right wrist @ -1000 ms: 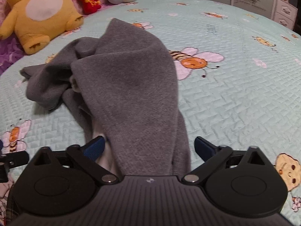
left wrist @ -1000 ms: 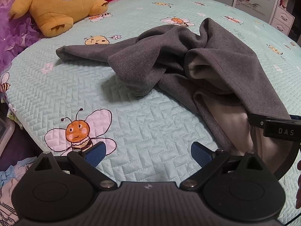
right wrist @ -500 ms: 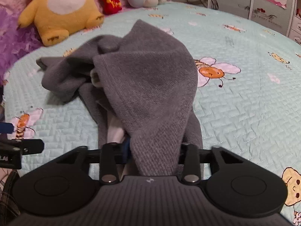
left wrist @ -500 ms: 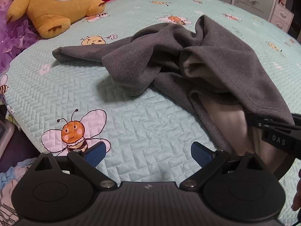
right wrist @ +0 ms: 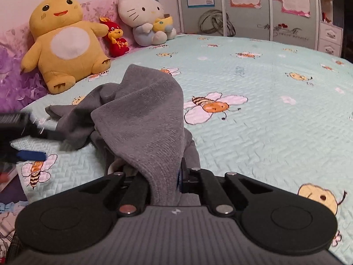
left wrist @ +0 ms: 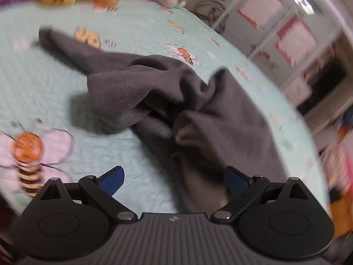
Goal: Fold clothes
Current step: 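Close the right gripper on the grey fabric while the left gripper closes on another edge, then lift the grey garment with both grippers and stretch it between them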
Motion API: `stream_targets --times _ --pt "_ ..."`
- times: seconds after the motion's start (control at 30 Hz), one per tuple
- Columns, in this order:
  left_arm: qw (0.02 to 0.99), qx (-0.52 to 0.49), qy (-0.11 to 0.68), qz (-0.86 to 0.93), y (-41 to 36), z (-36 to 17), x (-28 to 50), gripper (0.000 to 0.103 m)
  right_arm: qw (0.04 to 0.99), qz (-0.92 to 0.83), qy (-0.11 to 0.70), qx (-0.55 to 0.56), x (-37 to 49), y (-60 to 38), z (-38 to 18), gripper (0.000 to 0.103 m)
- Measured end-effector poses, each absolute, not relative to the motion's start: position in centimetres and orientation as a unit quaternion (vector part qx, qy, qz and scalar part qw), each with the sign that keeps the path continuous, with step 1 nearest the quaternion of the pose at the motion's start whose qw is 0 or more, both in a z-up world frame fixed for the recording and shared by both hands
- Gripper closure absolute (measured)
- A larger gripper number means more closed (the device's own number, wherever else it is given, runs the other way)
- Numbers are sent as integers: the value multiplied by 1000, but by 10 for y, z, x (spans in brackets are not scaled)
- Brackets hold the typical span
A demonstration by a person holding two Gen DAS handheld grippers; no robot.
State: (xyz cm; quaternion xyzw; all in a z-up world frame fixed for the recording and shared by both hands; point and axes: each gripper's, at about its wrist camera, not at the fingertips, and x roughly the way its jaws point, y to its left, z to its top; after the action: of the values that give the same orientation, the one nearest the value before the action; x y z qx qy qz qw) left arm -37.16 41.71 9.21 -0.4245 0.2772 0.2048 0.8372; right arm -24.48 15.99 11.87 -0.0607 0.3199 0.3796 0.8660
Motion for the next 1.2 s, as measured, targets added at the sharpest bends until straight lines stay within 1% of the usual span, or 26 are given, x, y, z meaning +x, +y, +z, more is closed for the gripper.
stream_targets --times 0.07,0.3,0.43,0.47,0.5,0.53,0.57,0.6,0.63,0.77,0.9,1.0,1.1,1.13,1.2 --pt "821 -469 254 204 432 87 -364 3 863 382 326 -55 -244 160 116 99" --pt "782 -551 205 208 471 82 -330 3 859 384 334 -51 -243 161 108 99" --pt "741 -594 209 232 492 67 -305 4 855 384 343 -58 -248 158 99 99" --pt "728 -605 215 238 497 61 -299 12 855 384 343 -60 -249 158 98 99" --pt "728 -606 219 235 500 60 -295 25 855 385 342 -62 -250 157 98 99" --pt "729 -605 222 231 502 59 -292 67 856 385 338 -64 -251 156 99 99" --pt "730 -604 226 227 505 58 -288 90 858 386 332 -67 -253 155 100 99" --pt "731 -603 229 222 507 58 -285 90 860 386 326 -69 -254 153 103 99" --pt "755 -572 234 219 501 70 -283 90 863 386 319 -70 -256 151 106 99" --pt "847 -427 249 196 467 128 -277 91 876 380 291 -67 -255 142 119 99" --pt "907 -290 259 165 414 193 -271 91 900 354 252 -37 -247 118 147 99" --pt "940 -195 245 132 367 238 -270 91 920 326 217 -4 -237 91 175 99" --pt "961 -130 222 97 315 272 -268 91 939 295 173 21 -231 55 207 100" --pt "966 -109 216 88 297 283 -268 91 945 285 156 30 -231 41 218 103" --pt "973 -72 206 72 266 298 -264 91 952 274 131 43 -229 16 241 103"
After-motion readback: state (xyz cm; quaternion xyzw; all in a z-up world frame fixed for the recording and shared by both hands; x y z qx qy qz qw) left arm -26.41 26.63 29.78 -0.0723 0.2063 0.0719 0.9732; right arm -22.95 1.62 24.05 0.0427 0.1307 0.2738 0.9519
